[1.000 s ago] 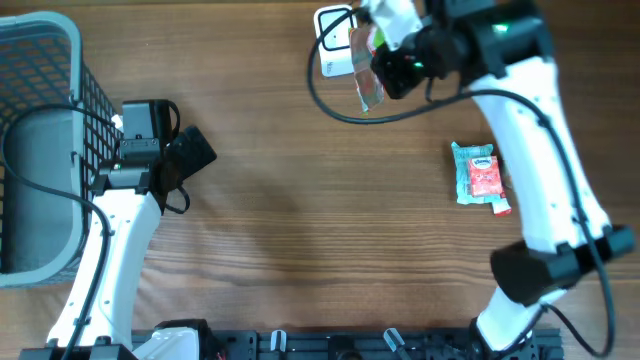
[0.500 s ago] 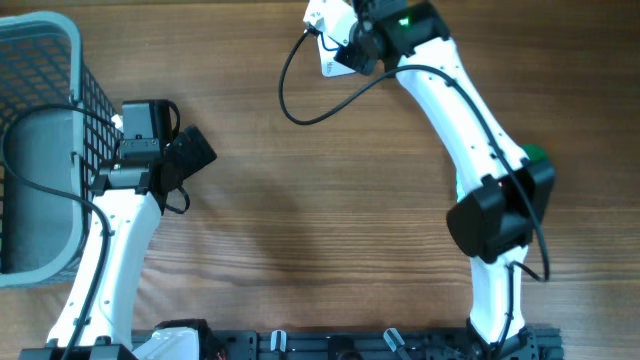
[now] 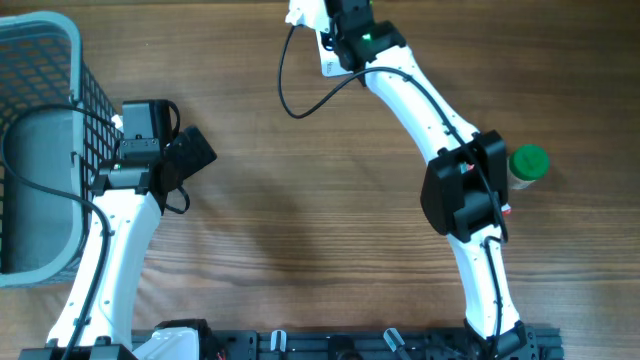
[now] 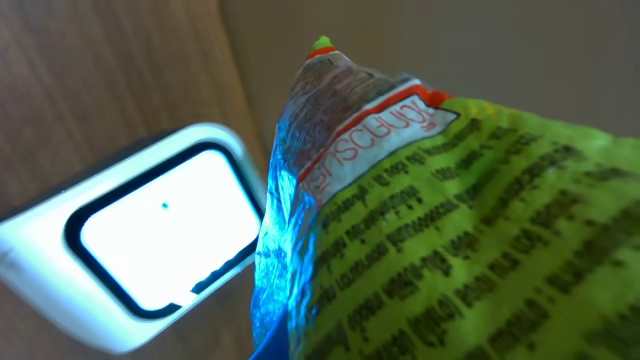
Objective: Scan the item barcode
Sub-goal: 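Raise the green bag up to the white scanner with the right gripper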
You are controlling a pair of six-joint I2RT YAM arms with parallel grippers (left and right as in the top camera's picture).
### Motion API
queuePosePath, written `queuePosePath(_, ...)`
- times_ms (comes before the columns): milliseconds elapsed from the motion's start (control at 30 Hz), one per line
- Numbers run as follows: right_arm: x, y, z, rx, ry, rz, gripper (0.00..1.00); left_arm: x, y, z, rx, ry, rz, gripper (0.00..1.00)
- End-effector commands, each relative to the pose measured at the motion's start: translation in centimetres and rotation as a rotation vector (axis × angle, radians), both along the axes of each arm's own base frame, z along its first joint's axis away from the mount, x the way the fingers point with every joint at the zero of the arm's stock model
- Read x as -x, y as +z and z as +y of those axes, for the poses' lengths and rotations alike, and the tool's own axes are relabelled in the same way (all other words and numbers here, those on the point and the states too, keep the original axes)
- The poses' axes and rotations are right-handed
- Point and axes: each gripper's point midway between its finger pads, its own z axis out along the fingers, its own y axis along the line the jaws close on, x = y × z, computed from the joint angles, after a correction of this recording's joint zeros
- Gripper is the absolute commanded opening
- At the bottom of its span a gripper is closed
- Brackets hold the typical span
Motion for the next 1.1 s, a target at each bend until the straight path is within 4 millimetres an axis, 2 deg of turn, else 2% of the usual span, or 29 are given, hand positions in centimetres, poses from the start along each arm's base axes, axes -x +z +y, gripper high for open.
queuePosePath(0, -0.4, 2.3, 1.5, 0.002, 0.013, -0.083, 0.04, -0.1, 0.5, 0.4, -0.014, 0.007, -0.013, 1.00)
queuePosePath(133, 0.0, 2.1, 2.9, -0.034, 0.046, -0.076, 0.04, -0.1, 0.5, 0.4, -0.014, 0.007, -0.013, 1.00)
queuePosePath(500, 0.5, -1.4, 2.6, -0.096, -0.009, -0.024, 0.04, -0.1, 0.5, 0.4, -0.014, 0.007, -0.013, 1.00)
queuePosePath(633, -0.1, -1.3, 1.7, -0.115, -0.081, -0.072, 0.04, -0.1, 0.5, 0.4, -0.014, 0.007, -0.013, 1.00)
queuePosePath(1067, 0.0, -1.6, 1.6, -0.122, -0.088, -0.062, 0.04, -0.1, 0.5, 0.4, -0.014, 0.007, -0.013, 1.00)
